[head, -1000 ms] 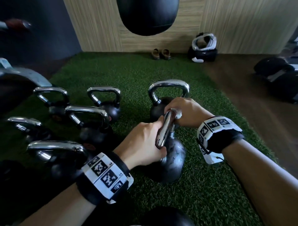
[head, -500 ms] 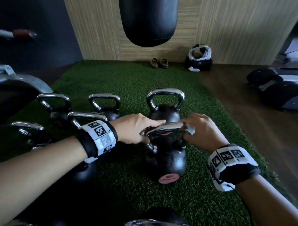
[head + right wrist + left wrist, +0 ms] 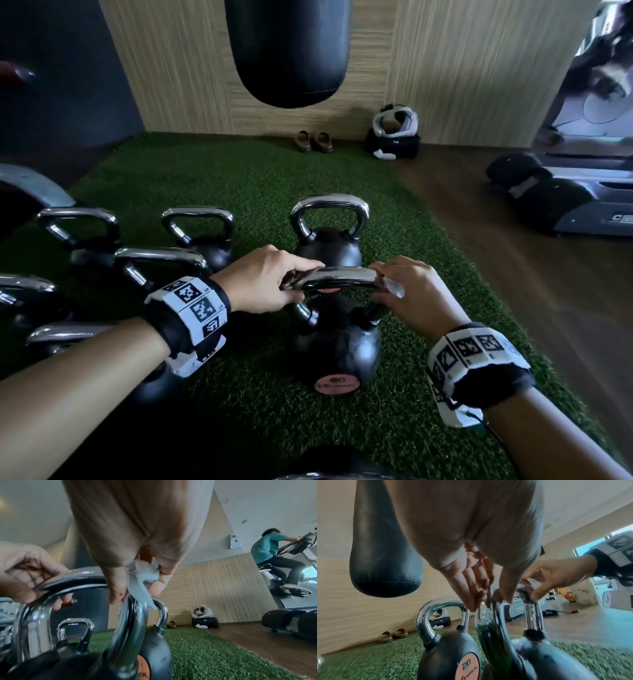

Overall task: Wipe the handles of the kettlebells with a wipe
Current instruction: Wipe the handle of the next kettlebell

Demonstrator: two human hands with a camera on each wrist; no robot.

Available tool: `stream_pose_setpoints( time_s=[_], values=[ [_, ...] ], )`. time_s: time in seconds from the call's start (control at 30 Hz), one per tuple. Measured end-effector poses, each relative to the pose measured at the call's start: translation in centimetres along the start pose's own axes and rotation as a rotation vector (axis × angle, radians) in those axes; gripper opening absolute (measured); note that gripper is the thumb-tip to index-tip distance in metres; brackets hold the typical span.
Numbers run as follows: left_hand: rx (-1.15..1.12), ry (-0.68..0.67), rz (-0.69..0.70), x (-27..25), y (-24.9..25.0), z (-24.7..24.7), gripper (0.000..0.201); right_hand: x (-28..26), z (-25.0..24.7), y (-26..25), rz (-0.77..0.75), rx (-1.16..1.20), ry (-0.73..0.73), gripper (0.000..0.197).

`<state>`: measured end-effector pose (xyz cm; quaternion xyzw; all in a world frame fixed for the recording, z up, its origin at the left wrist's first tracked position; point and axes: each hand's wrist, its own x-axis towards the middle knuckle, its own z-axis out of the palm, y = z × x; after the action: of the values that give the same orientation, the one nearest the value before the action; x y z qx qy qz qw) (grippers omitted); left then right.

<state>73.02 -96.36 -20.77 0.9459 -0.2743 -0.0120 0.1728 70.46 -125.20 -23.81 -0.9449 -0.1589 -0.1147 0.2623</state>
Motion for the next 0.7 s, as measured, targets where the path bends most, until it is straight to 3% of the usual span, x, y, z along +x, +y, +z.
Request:
stream_pose_setpoints(
  time_s=[0.17, 0.27, 0.3, 0.37, 0.43, 0.47, 0.7],
  values=[
    [-0.343, -0.172, -0.157, 3.2, -1.1, -2.4, 0.033, 2.1, -4.2, -0.5, 0.08, 0.046, -0.259, 0.041],
    [-0.208, -0.143, -0.324, 7.8, -5.3, -1.2, 0.022, 4.7, -5.6, 0.4, 0.097, 0.142, -0.251, 0.049],
    [-0.122, -0.145, -0.393, 9.4, -7.0, -0.4, 0.031, 5.8, -5.5, 1.0, 0.099, 0.137, -0.218, 0.054],
    [-0.054, -0.169, -0.526, 12.6, -10.3, 1.6, 0.068, 8.3, -5.0, 2.5, 0.105, 0.149, -0.163, 0.053],
    [-0.131, -0.164, -0.606, 15.1, -12.4, 3.6, 0.1, 10.7, -4.2, 3.5, 0.106, 0.171, -0.127, 0.044],
    [-0.194, -0.147, -0.625, 16.0, -13.1, 4.5, 0.107, 11.9, -3.7, 3.8, 0.108, 0.173, -0.113, 0.039],
    [-0.453, -0.067, -0.613, 18.5, -13.5, 8.0, 0.096, 18.9, -1.8, 3.2, 0.131, 0.232, 0.054, 0.027]
  ],
)
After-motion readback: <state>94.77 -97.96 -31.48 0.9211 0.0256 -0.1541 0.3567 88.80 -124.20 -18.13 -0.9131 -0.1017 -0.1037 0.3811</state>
